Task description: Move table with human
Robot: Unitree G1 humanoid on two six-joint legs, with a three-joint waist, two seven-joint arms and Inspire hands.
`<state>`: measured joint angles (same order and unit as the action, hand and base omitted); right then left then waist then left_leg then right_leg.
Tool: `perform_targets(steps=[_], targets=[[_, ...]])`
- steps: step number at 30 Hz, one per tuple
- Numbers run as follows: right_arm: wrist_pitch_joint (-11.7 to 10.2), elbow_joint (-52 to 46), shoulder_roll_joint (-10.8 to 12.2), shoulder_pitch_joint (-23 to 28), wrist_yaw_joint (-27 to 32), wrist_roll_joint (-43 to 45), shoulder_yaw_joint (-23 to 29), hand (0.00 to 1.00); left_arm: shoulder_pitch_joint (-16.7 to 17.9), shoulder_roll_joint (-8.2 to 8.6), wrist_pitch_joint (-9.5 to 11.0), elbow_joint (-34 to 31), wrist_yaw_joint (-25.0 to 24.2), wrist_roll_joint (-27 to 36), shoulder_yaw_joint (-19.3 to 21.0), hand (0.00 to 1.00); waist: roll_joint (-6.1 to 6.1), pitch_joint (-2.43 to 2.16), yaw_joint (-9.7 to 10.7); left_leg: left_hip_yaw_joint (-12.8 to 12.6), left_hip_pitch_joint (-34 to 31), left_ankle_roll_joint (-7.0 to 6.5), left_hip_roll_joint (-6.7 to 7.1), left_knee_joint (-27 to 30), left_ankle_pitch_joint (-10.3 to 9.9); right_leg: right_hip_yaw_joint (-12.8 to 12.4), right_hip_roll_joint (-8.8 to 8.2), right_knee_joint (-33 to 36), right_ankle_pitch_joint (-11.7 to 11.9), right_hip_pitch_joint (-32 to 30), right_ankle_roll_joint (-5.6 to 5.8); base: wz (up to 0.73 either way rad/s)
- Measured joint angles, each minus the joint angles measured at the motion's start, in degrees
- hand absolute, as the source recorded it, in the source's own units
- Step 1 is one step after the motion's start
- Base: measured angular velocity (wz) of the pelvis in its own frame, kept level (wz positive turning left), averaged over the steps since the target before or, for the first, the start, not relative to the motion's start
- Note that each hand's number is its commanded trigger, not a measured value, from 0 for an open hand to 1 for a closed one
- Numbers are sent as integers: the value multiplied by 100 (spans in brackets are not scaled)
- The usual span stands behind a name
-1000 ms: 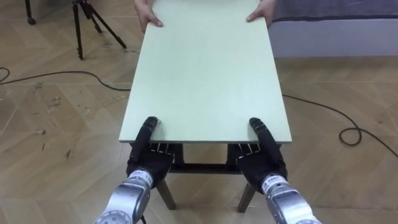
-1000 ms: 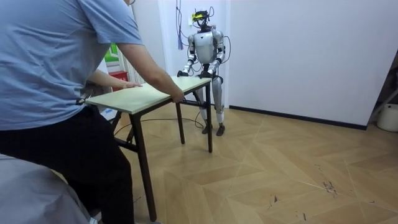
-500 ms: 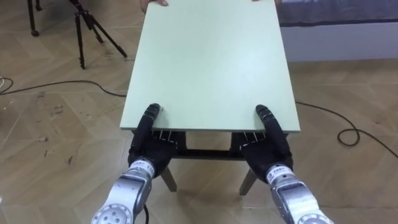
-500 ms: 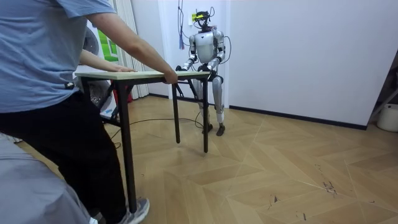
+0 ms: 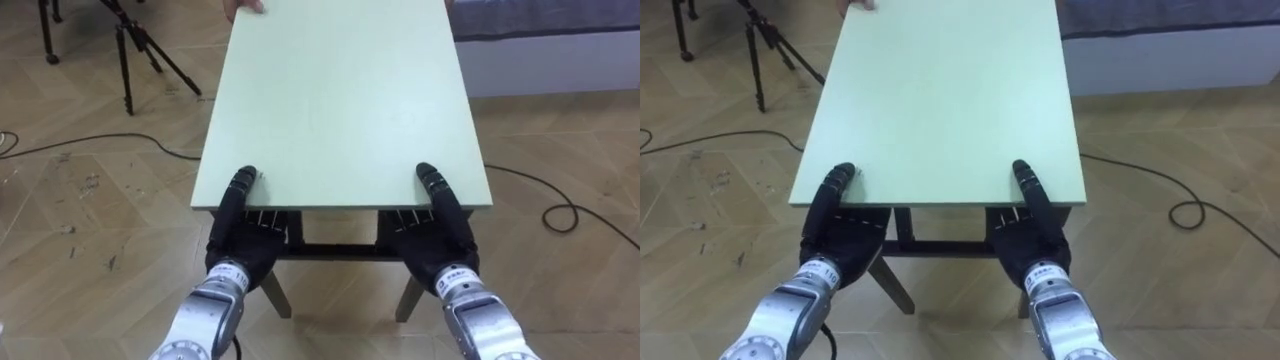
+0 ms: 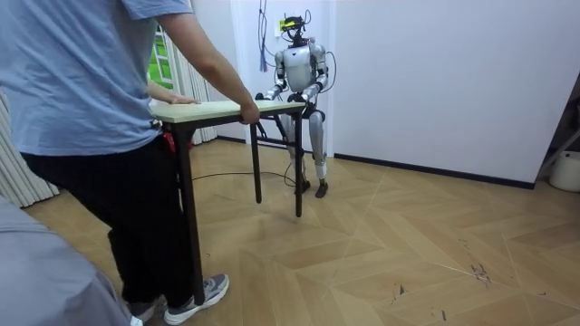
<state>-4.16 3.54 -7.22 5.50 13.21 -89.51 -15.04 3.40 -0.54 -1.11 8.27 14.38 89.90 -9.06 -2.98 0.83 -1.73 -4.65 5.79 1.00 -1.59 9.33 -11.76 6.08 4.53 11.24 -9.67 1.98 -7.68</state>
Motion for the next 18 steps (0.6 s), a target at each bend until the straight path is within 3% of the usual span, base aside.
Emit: perform_targets(steps=[5, 8, 13, 18], targets=[[103, -50, -45, 68, 0, -9, -16, 100, 161, -48, 21, -13, -119, -1, -6, 100, 42, -14, -28, 6, 33, 0, 8, 4, 0, -49, 0, 30, -2, -3, -2, -6], [126, -265, -43, 319, -7, -16, -62, 100, 475, -101, 17, -340, -122, -14, -38, 100, 155, -33, -24, 9, 28, 0, 20, 19, 0, -48, 0, 33, 0, -11, -5, -3], [-64, -590, -132, 914, -435, 9, -277, 100, 1145, -189, 36, -983, -192, -147, -200, 100, 244, -31, -30, 4, -41, -1, 21, 33, 0, -58, 7, 54, 12, -92, -21, -2], [-241, -612, -228, 1253, -815, -26, -446, 100, 1498, -374, 183, -1106, -490, -75, -449, 100, 252, -27, -17, 15, -225, 0, 20, 179, 0, -30, 10, 62, 35, -224, -55, 0]])
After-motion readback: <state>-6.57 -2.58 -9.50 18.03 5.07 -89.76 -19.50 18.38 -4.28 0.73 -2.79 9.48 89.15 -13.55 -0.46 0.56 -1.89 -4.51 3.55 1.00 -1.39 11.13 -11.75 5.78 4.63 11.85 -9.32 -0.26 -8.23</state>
